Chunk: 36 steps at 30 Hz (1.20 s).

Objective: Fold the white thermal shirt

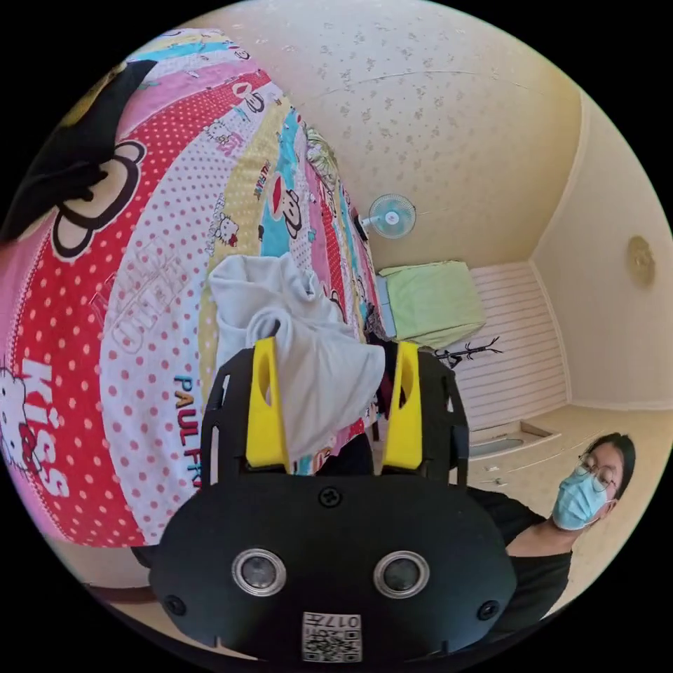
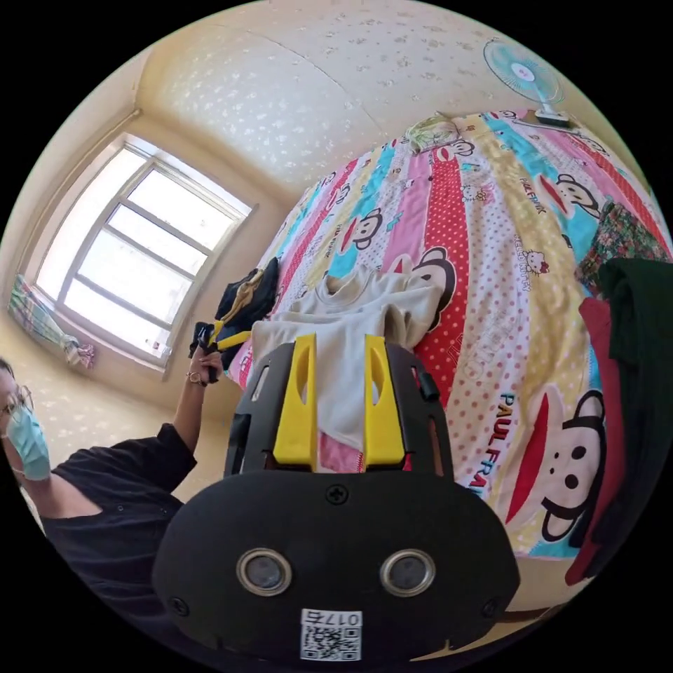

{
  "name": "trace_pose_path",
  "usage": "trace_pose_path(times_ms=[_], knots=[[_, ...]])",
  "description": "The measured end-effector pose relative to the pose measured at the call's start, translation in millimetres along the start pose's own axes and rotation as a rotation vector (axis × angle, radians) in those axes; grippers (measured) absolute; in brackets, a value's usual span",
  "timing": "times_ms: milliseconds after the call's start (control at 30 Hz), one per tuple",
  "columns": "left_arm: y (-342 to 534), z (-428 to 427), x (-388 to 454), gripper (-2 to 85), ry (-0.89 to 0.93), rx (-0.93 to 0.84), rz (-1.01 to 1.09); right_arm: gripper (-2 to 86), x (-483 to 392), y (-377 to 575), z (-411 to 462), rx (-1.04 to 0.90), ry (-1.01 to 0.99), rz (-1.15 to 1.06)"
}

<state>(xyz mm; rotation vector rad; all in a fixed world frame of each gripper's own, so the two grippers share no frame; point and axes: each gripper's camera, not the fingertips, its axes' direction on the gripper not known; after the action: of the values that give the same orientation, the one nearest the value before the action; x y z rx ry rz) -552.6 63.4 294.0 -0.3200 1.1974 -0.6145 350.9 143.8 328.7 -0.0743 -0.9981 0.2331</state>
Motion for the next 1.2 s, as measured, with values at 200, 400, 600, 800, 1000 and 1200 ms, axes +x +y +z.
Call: trace_pose_path(times_ms=[200, 400, 600, 800, 1000, 1200], knots=[[91.8, 18.9, -17.4, 21.0, -0.14, 0.02, -0.06, 16.7, 27.3, 78.2, 0.6, 0.124, 0.211, 0.207], [131.7, 48.7, -9.6, 11.1, -0.322, 0.092, -0.047, 16.4, 33.1, 102.5, 55.2, 0.042, 0.081, 0.197], [166.2, 14.7, -3.1, 5.7, 0.104, 0.164, -0.009, 4.4, 5.9, 122.1, 34.2, 0.06, -0.136, 0.062], [195.0, -60.5, 114.4, 5.4, 0.006, 0.106, 0.359, 2.2, -34.4, 141.9, -87.2, 0.127, -0.376, -0.189], [254.8, -86.0, 171.6, 5.3, 0.099, -0.053, 0.437, 1.8, -96.1, 187.2, -157.6, -0.003, -0.248, -0.328], [260.7, -92.4, 166.2, 5.3, 0.062, 0.059, 0.392, 2.0, -102.3, 200.6, -176.5, 0.086, -0.266, -0.282]])
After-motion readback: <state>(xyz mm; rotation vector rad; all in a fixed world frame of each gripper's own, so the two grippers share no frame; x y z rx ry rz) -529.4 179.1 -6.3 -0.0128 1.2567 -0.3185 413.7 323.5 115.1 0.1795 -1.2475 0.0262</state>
